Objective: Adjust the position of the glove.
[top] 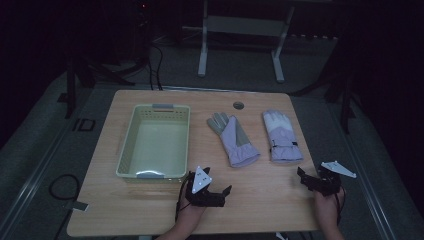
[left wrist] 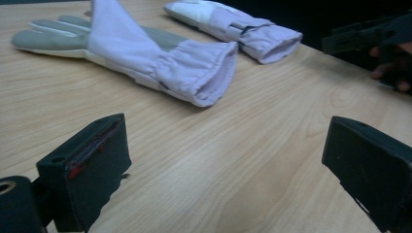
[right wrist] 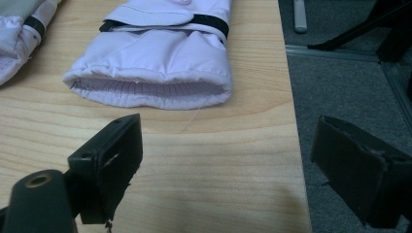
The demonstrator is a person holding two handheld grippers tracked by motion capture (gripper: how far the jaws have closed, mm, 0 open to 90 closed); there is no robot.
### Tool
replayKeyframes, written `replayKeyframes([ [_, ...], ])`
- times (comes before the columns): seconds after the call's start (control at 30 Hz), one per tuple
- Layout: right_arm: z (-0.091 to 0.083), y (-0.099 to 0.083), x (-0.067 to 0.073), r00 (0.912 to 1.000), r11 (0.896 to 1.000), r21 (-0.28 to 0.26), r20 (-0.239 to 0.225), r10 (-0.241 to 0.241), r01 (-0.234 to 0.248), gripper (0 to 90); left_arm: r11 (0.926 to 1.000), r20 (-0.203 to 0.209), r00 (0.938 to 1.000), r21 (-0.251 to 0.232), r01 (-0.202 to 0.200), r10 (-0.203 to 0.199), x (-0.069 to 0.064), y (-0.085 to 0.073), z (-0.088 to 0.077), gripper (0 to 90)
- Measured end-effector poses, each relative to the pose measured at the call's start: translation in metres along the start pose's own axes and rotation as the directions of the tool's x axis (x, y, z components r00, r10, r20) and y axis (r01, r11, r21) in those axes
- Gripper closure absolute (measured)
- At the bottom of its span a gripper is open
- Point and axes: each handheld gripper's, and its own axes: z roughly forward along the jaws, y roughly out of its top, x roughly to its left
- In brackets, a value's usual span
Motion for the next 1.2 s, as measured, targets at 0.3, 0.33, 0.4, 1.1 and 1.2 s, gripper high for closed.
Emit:
replayKeyframes([
  [0.3, -0.001, 0.002, 0.000, 0.9989, 1.000, 0.018, -0.045, -0.016, 0.017, 11.6, 1.0000, 0.028, 0.9996, 0.006, -0.007, 0.007, 0.002, -0.002, -0.005, 3.5],
  [0.33, -0.003, 0.003, 0.001, 0.9986, 0.999, 0.015, -0.046, -0.028, 0.029, 11.6, 0.9999, 0.027, 0.9996, 0.006, -0.008, 0.008, 0.002, -0.002, -0.005, 3.5],
  [0.4, -0.005, 0.008, 0.001, 0.9970, 0.998, 0.017, -0.045, -0.063, 0.064, 11.6, 0.9999, 0.029, 0.9995, 0.006, -0.009, 0.009, 0.002, -0.002, -0.005, 3.5],
  [1.1, -0.010, 0.077, 0.014, 0.9897, 1.000, -0.015, -0.143, 0.009, -0.011, 12.5, 0.9994, 0.030, 0.9991, 0.017, -0.032, 0.031, -0.001, -0.001, -0.004, 3.6],
  [1.2, -0.008, 0.087, 0.020, 0.9881, 1.000, -0.029, -0.153, 0.006, -0.011, 12.4, 0.9994, 0.031, 0.9991, 0.018, -0.029, 0.029, -0.001, -0.001, -0.004, 3.6],
])
